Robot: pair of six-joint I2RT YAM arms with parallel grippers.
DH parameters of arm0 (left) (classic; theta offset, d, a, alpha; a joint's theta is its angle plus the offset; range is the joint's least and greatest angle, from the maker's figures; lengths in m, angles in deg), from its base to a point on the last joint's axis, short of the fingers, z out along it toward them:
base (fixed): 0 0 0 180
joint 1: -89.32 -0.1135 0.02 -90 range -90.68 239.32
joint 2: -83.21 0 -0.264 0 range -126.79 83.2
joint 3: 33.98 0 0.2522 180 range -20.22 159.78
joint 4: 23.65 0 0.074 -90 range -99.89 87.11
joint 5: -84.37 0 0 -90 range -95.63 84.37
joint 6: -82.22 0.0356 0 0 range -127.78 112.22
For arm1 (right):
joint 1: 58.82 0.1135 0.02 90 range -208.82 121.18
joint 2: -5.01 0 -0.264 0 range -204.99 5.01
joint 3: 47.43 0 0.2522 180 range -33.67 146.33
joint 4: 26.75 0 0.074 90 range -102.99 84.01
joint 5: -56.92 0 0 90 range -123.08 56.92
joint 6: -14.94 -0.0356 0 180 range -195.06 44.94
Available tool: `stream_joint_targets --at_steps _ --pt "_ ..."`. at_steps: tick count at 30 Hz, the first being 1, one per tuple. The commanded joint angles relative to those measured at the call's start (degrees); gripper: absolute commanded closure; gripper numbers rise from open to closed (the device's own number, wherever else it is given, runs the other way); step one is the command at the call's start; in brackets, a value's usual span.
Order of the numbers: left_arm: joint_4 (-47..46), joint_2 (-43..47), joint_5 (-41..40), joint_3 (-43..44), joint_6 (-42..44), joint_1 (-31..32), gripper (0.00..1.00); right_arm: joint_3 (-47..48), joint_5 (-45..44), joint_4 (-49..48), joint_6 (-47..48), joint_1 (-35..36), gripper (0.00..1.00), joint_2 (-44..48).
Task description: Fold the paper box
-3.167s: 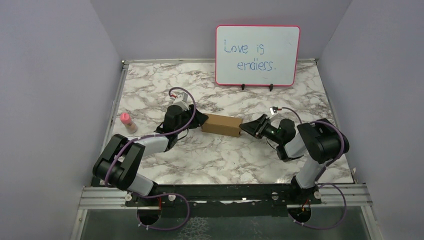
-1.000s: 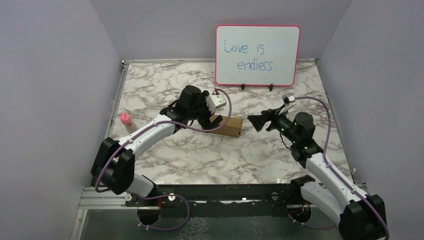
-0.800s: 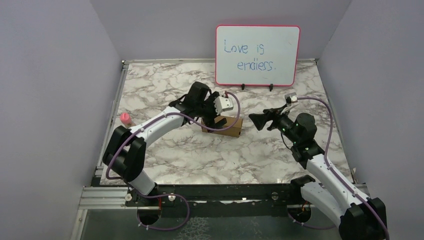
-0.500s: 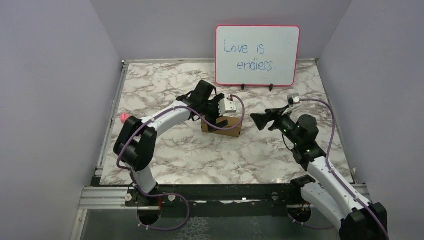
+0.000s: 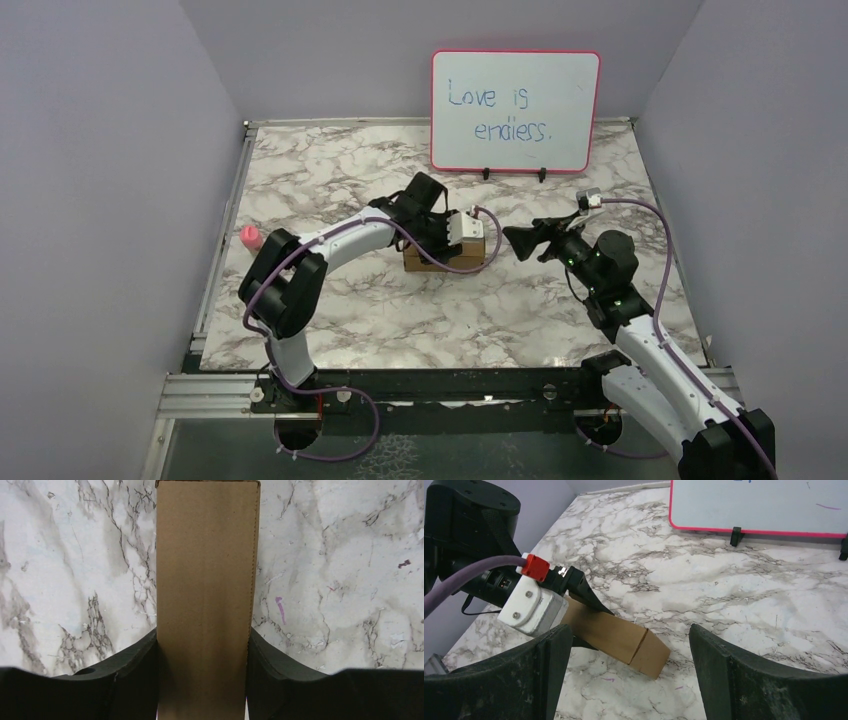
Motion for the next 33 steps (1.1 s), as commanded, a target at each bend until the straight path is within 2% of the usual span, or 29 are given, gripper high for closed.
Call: stream_joint_targets --at_steps 1,5,10,16,21,28,32,33 --pt "-1.8 4.2 -9.2 -1.1 0.6 2.3 0.54 -0.6 -1.2 -0.3 0.5 0.2 0.09 0.9" --pt "-8.1 8.6 -16.6 -6.2 -1.1 3.6 0.56 -0.6 -1.4 -0.1 0.5 0.2 0.09 1.4" --pt "-22.7 13.4 -27.9 -14.8 -1.6 4.7 0.57 -1.2 -3.3 0.0 0.0 0.2 0.09 2.7" --pt "-41.6 12.9 -36.8 -22.8 5.2 6.4 0.59 -2.9 -9.6 0.9 -0.4 0.3 0.09 8.4" --pt "-50.8 8.8 -38.3 -25.9 9.3 7.3 0.53 -5.2 -13.7 0.2 -0.5 0.3 0.1 14.6" --pt "-60.0 5.3 -39.7 -32.0 12.7 9.9 0.52 -5.5 -14.0 0.0 -0.7 0.3 0.1 14.9" --pt "-63.0 4.2 -41.0 -34.5 12.5 11.7 0.46 -5.6 -13.9 -0.2 -0.8 0.3 0.1 14.8" --pt "-63.9 4.2 -41.3 -34.9 12.1 12.1 0.42 -5.6 -14.0 -0.2 -0.8 0.2 0.1 14.8"
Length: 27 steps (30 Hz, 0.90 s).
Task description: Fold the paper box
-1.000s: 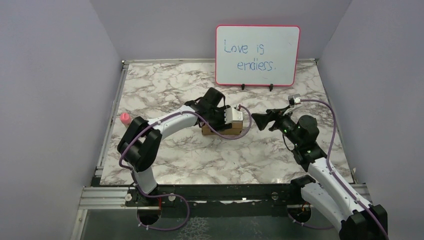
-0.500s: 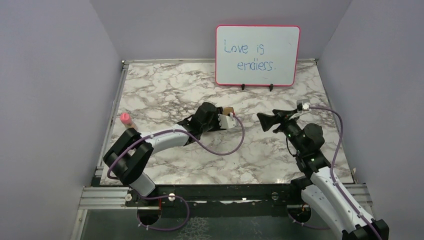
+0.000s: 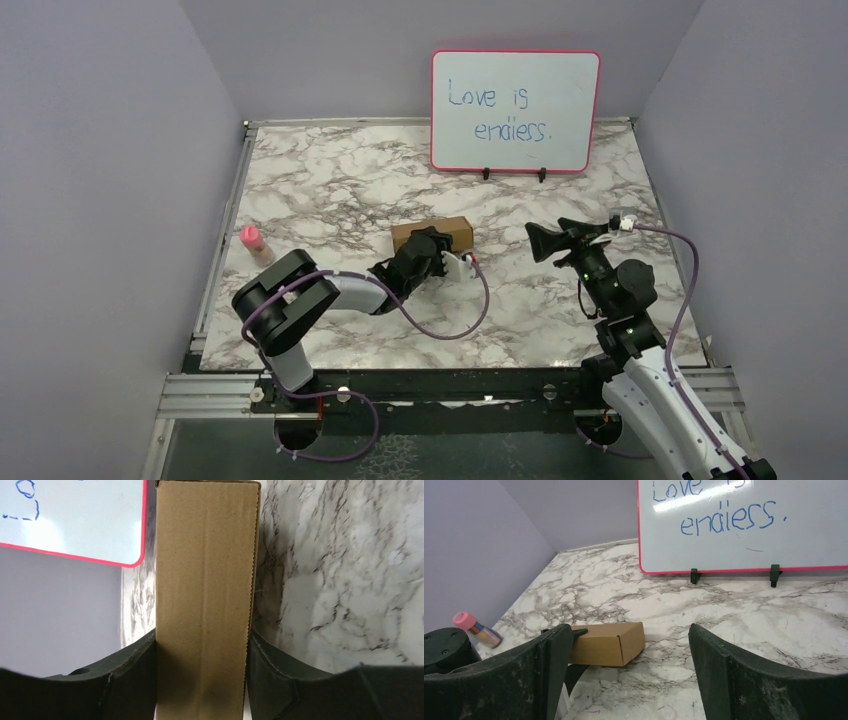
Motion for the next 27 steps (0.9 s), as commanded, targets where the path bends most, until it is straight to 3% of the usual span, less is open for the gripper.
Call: stream_joint_targets --at_steps 1,5,9,14,24,27 --pt "-6.8 -1.1 -2.5 -2.4 0.1 2.0 0.36 -0.7 -1.8 -0.6 -0.5 0.2 0.1 0.0" --pt "-7.1 -0.1 -2.3 -3.0 -1.0 2.8 0.15 -0.8 -1.8 -0.7 -0.6 0.2 0.1 0.1" --pt "-6.9 2.2 -1.3 -4.4 -3.9 3.3 0.02 -0.8 -1.7 -0.7 -0.6 0.3 0.1 -0.1" --pt "-3.5 6.3 1.9 -6.0 -6.9 4.2 0.01 -0.7 -1.6 -0.6 -0.5 0.3 0.1 -0.2" --pt "22.5 10.1 14.6 0.5 -15.8 5.0 0.01 -0.5 -1.3 -0.5 -0.6 0.3 0.1 -0.9" --pt "24.0 11.2 15.0 1.3 -19.5 5.1 0.01 -0.3 -1.3 -0.4 -0.5 0.2 0.1 -1.1"
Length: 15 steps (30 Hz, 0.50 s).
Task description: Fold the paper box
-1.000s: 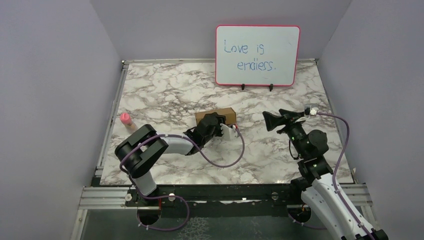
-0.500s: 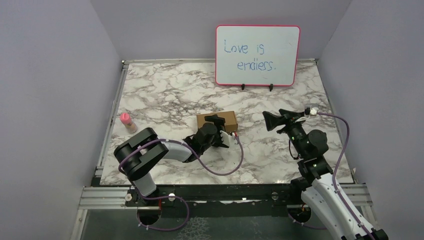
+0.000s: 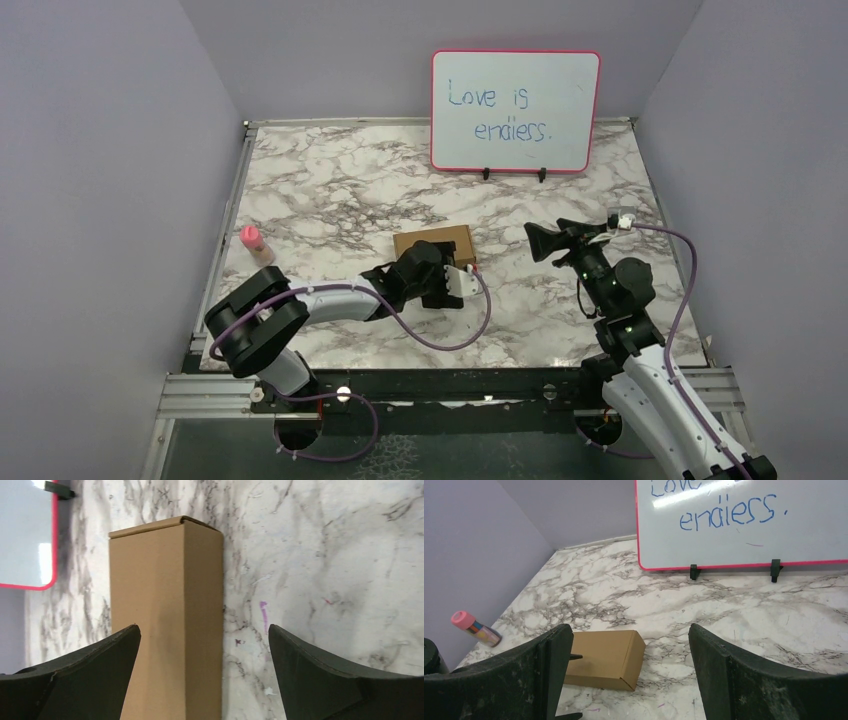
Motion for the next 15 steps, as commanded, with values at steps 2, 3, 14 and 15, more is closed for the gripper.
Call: stream_joint_targets --at_steps 2,3,14,15 --pt "7.6 3.1 4.5 2.9 -8.9 0.4 0.01 -0.3 -1.3 -0.2 0.1 0.2 0.1 -0.2" --pt "7.4 3.1 4.1 3.6 -10.6 0.0 0.01 -0.3 -1.4 -0.2 0.2 0.2 0.1 -0.3" --pt "8.7 3.8 7.5 13.7 -29.9 -13.1 0.01 0.8 -5.9 2.8 2.0 0.2 0.09 -0.5" --pt "8.8 4.3 7.6 14.7 -33.1 -15.1 0.01 1.2 -6.6 3.2 2.2 0.2 0.09 -0.5"
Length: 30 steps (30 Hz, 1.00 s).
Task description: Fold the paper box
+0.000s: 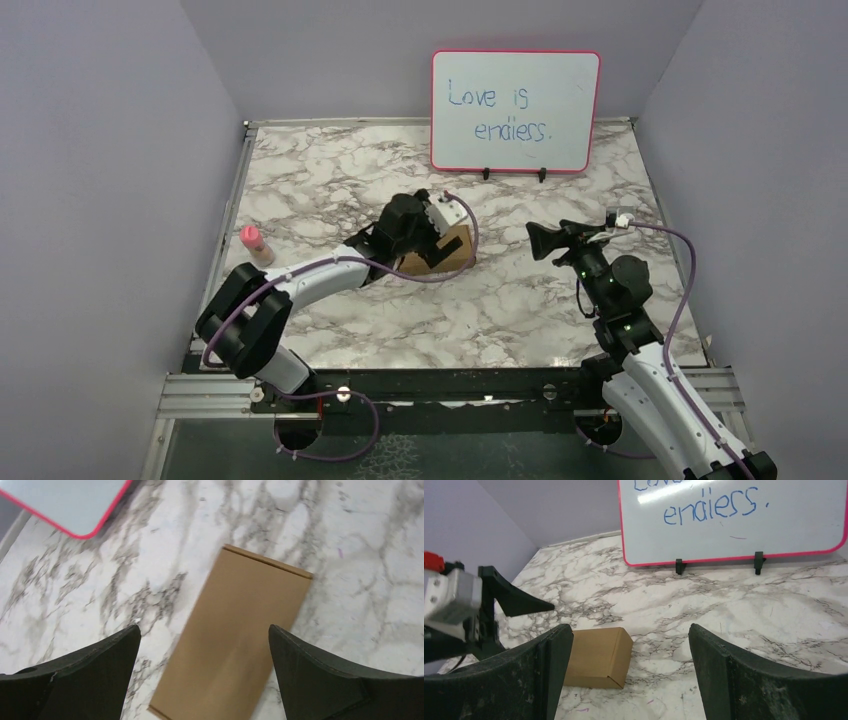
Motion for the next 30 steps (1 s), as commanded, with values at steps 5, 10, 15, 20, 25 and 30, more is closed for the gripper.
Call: stream_joint_targets --at_steps 5,10,15,20,25,30 --pt "4.7 6.7 2.6 8.0 -26.2 -15.9 0.01 3.6 -6.2 5.1 1.6 0.2 0.09 0.4" --pt "13.6 14.0 -6.6 10.7 -30.1 -19.9 0.01 6.5 -9.1 9.9 2.2 0.2 0.09 1.2" --pt "16.9 23.2 -13.4 7.0 -36.2 -26.1 0.01 10.0 -10.3 15.2 4.3 0.2 0.08 2.5" --pt "18.3 30.6 -9.6 1.1 -41.6 -36.8 0.01 12.6 -11.8 20.2 5.2 0.2 0.05 4.2" --pt "25.1 35.4 -18.3 3.5 -39.8 -37.0 0.01 17.2 -11.3 25.9 7.5 0.2 0.0 4.0" --pt "26.8 43.5 -22.4 -0.6 -37.6 -36.1 0.01 23.3 -13.8 33.1 10.9 0.2 0.0 4.5"
